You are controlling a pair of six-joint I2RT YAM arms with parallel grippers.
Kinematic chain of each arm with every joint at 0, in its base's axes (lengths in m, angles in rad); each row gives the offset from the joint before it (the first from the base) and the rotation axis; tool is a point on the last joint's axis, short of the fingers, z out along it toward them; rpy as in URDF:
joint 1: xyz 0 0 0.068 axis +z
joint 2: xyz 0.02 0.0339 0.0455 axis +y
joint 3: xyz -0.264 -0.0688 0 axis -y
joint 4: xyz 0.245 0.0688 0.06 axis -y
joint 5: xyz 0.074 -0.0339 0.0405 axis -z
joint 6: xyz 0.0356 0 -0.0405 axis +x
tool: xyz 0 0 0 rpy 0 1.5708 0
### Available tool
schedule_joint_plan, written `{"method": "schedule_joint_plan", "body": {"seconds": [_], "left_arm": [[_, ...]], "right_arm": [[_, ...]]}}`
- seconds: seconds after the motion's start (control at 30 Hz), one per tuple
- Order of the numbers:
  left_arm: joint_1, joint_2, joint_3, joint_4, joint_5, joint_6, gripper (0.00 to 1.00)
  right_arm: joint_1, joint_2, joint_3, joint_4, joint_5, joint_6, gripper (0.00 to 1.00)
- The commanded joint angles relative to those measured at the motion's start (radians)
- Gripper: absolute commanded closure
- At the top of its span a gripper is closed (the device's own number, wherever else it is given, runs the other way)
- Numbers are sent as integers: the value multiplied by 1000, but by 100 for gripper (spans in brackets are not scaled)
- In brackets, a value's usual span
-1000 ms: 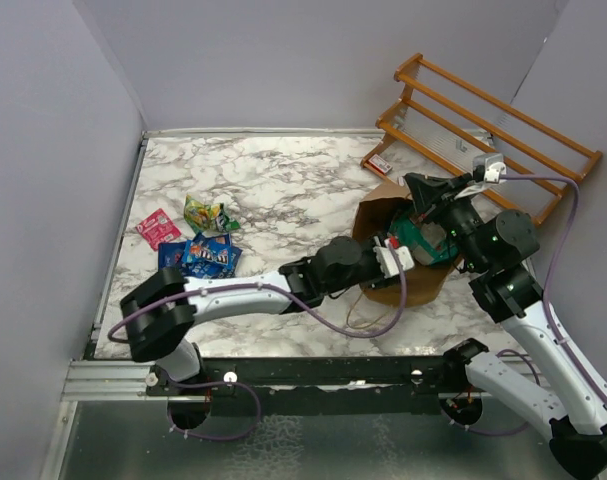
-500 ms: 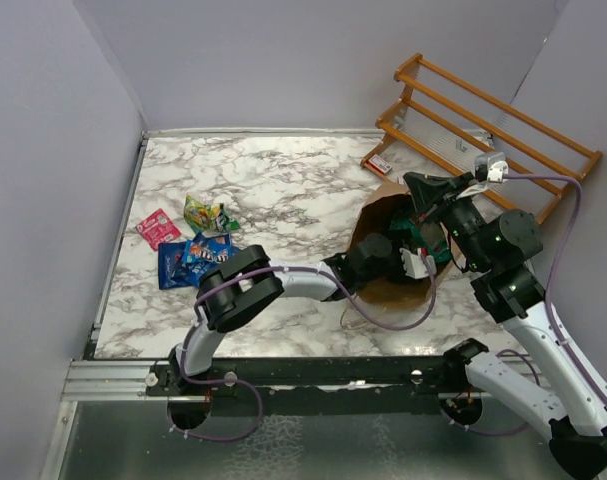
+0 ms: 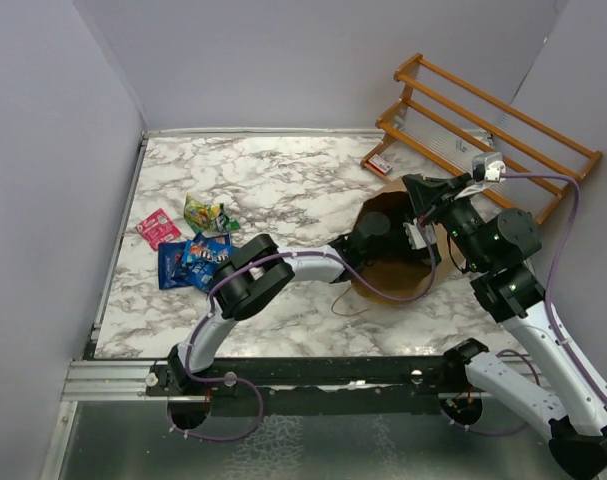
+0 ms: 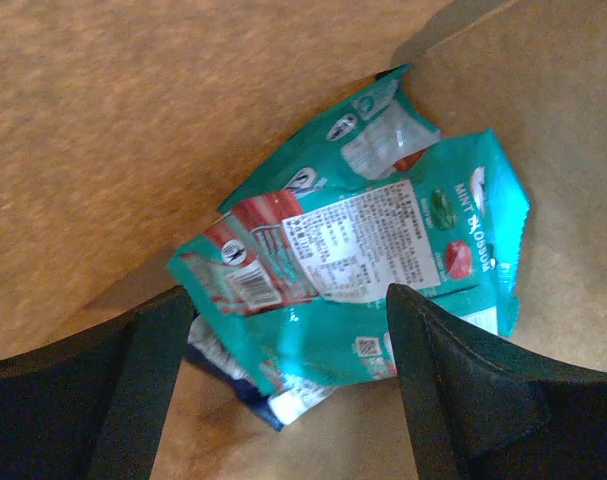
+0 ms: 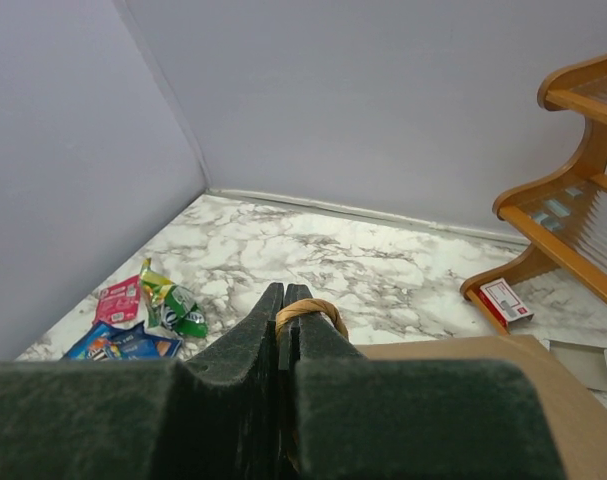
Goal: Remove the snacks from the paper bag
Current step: Take out the snack from the paper bag.
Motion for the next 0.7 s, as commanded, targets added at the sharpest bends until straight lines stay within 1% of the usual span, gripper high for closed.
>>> {"method": "schedule_joint_plan", "body": {"seconds": [0.0,0.17,0.3,0.4,0.5,0.6,0.67], "left_arm": [[0,20,-15,130,77,-155,20],[-13,-46,-124,184,71,-196,30],[-41,-72,-175,221,-2,-197,32],[-57,-34,-136,200,-66,-227,31],[-76,10,-84,190,-151,-237,29],[-83,60,2,173,-240,-271,25],[-86,96,69,149,-262,-300,22]], "right_arm": [[2,-6,33,25,-24,4,98],[2,-11,28,34,-8,1,98],[2,-5,36,40,-15,21,98],[2,-4,36,52,-27,34,98],[2,-2,39,52,-33,37,98],[2,-1,45,47,-35,39,98],[2,0,47,46,-38,42,98]]}}
